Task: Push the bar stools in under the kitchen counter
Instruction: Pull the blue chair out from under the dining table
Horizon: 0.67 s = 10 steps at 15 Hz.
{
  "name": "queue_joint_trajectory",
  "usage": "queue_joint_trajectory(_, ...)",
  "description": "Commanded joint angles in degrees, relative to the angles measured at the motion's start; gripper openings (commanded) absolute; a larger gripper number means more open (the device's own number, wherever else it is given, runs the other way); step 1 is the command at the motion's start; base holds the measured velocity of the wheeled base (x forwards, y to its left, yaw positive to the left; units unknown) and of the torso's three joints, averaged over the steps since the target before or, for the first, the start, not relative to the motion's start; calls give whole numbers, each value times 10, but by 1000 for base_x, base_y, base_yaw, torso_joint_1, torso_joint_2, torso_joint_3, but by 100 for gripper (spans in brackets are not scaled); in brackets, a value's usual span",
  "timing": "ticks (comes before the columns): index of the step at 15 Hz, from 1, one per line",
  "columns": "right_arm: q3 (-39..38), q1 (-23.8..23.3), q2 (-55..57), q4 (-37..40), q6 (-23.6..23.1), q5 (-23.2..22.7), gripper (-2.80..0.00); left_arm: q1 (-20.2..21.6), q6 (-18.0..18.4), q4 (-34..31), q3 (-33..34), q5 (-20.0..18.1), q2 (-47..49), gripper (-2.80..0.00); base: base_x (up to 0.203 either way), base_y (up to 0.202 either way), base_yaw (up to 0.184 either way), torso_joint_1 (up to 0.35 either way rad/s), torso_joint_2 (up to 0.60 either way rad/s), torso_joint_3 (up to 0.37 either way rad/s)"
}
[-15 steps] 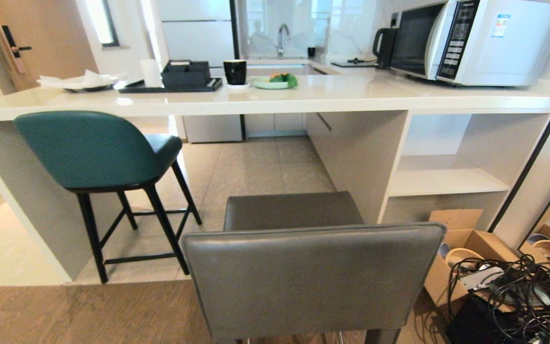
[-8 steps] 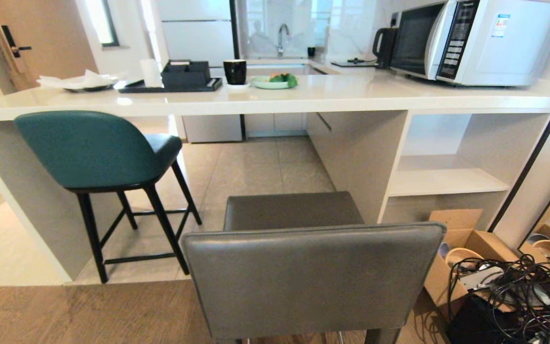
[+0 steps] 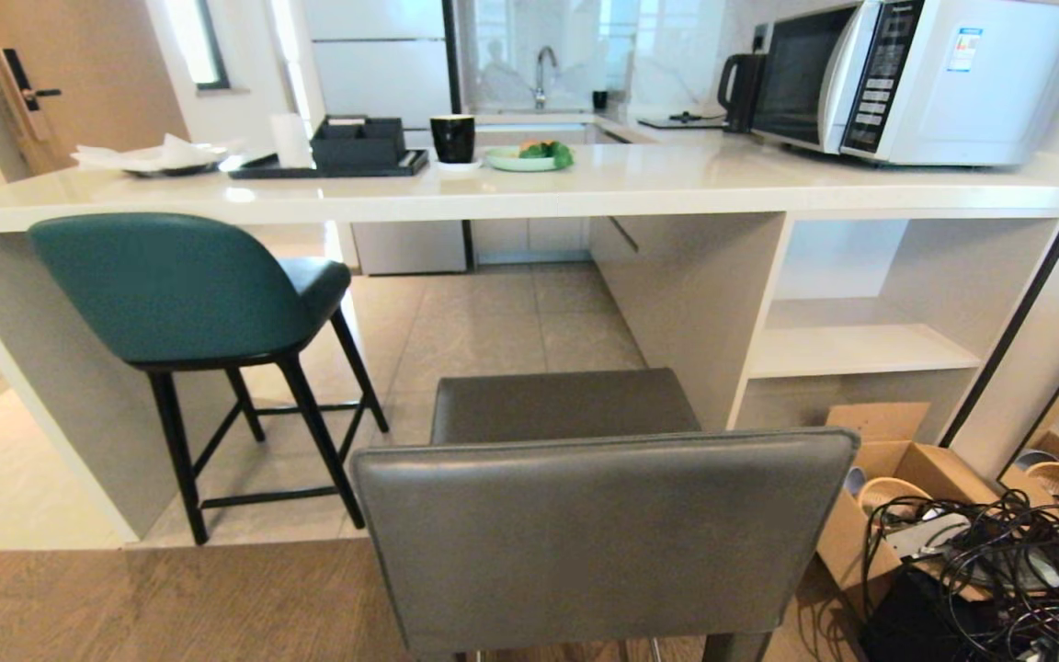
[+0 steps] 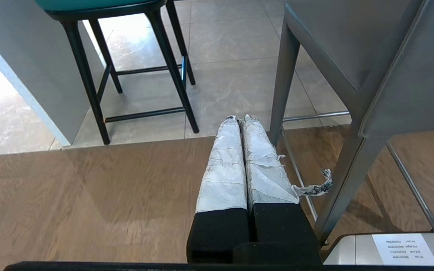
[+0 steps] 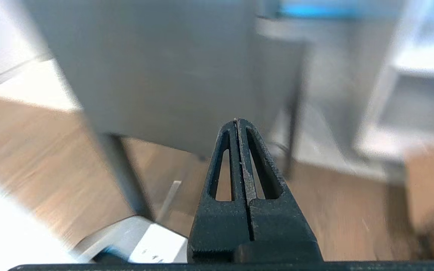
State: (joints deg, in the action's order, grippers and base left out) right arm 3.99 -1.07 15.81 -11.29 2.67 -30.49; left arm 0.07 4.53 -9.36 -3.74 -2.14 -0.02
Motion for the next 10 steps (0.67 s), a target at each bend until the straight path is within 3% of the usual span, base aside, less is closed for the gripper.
queue_joint_trajectory(1, 61, 39, -2, 53, -7, -8, -280, -1, 0, -1, 0, -1, 0, -280, 0, 0, 0, 0, 0, 0)
queue_joint_trajectory(5, 65, 18, -130, 162, -31, 9, -280, 0, -1, 0, 1, 1, 0, -280, 0, 0, 0, 0, 0, 0)
queue_joint_trajectory(8, 26, 12, -159, 204, -59, 131, -280, 0, -1, 0, 1, 1, 0, -280, 0, 0, 0, 0, 0, 0)
queue_joint_trajectory(10, 25, 11, -158, 206, -62, 139, -280, 0, -1, 0, 1, 2, 0, -280, 0, 0, 0, 0, 0, 0)
